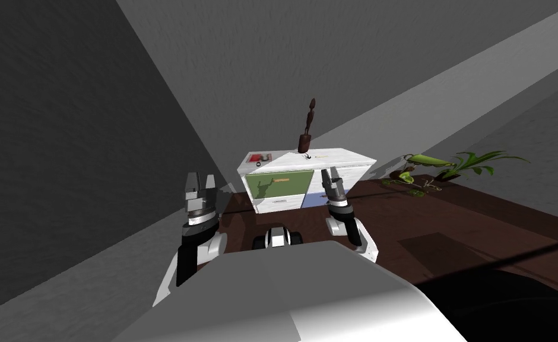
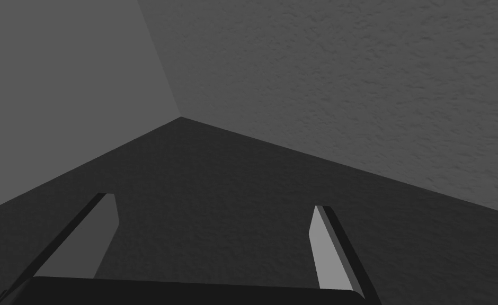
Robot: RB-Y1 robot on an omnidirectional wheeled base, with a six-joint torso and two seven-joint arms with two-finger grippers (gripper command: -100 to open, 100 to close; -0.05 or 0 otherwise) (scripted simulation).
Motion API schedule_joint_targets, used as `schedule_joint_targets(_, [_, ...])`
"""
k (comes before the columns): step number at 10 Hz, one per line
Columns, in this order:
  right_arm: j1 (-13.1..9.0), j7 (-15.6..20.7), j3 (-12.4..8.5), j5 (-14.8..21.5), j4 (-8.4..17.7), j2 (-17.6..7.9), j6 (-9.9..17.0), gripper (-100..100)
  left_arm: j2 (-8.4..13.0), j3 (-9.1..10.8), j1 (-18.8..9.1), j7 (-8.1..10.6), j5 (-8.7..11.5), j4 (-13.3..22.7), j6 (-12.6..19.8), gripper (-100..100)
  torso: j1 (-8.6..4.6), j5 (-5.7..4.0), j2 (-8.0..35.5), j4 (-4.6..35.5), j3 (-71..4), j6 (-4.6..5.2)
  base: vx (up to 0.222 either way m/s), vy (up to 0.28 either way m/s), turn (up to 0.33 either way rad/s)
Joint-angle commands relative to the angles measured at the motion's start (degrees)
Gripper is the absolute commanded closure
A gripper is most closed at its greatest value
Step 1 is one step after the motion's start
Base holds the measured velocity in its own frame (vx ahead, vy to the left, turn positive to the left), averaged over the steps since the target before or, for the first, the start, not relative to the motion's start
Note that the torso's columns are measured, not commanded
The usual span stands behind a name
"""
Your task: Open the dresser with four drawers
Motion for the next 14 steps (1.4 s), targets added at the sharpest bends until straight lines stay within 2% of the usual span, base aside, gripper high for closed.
schedule_joint_targets(1, [-0.25,3.64,-0.15,0.58,0.95,-0.16,-0.41,-100,0.0,0.0,0.0,0.0,0.0,0.0,0.0,0,0.0,0.0,0.03,0.01,0.01,0.0,0.027,0.04,0.0])
schedule_joint_targets(2, [-0.7,5.76,-0.29,1.88,2.55,-0.3,-0.86,-100,0.0,0.0,-0.01,0.0,0.0,0.0,0.0,0,-0.12,-0.03,0.12,0.03,0.07,0.0,0.039,0.056,-0.034])
schedule_joint_targets(3, [-0.7,7.36,-0.29,1.88,2.55,-0.3,-0.86,-100,0.0,0.0,0.0,0.0,0.0,0.0,0.0,0,-0.07,-0.03,0.07,0.02,0.05,0.0,0.044,0.049,-0.024])
schedule_joint_targets(4, [-1.12,9.03,-0.45,3.22,4.23,-0.39,-1.3,-100,0.0,0.0,0.0,0.0,0.0,0.0,0.0,0,-0.09,-0.02,0.04,0.01,0.02,0.0,0.067,0.062,-0.033])
schedule_joint_targets(6, [-1.12,11.49,-0.45,3.22,4.23,-0.39,-1.3,-100,0.0,0.0,0.0,0.0,0.0,0.0,0.0,0,-0.06,-0.01,0.02,0.0,0.0,0.0,0.036,0.042,-0.012])
schedule_joint_targets(7, [-1.51,13.49,-0.63,4.59,5.99,-0.45,-1.7,-100,0.0,0.0,-0.01,0.0,0.0,0.0,0.0,0,-0.14,-0.04,0.14,0.04,0.08,0.0,0.048,0.053,-0.039])
schedule_joint_targets(9, [-1.51,15.41,-0.63,4.59,5.99,-0.45,-1.7,-100,0.0,0.0,0.0,0.0,0.0,0.0,0.0,0,-0.02,0.0,0.03,0.01,0.02,-0.01,0.033,0.046,-0.012])
schedule_joint_targets(10, [-1.87,17.74,-0.82,6.0,7.82,-0.47,-2.09,-100,0.0,0.0,-0.01,0.0,0.0,0.0,0.0,0,-0.12,-0.03,0.1,0.03,0.06,0.0,0.047,0.046,-0.042])
schedule_joint_targets(11, [-1.87,19.17,-0.82,6.0,7.82,-0.47,-2.09,-100,0.0,0.0,0.0,0.0,0.0,0.0,0.0,0,-0.07,-0.03,0.01,0.01,0.02,0.0,0.048,0.055,-0.026])
schedule_joint_targets(12, [-2.19,20.86,-1.03,7.44,9.7,-0.49,-2.45,-100,0.0,0.0,0.0,0.0,0.0,0.0,0.0,0,-0.03,-0.01,0.01,0.0,0.0,-0.01,0.06,0.074,-0.049])
schedule_joint_targets(14, [-2.19,23.21,-1.03,7.44,9.7,-0.49,-2.45,-100,0.0,0.0,0.0,0.0,0.0,0.0,0.0,0,-0.05,-0.01,0.03,0.01,0.01,-0.01,0.041,0.047,-0.006])
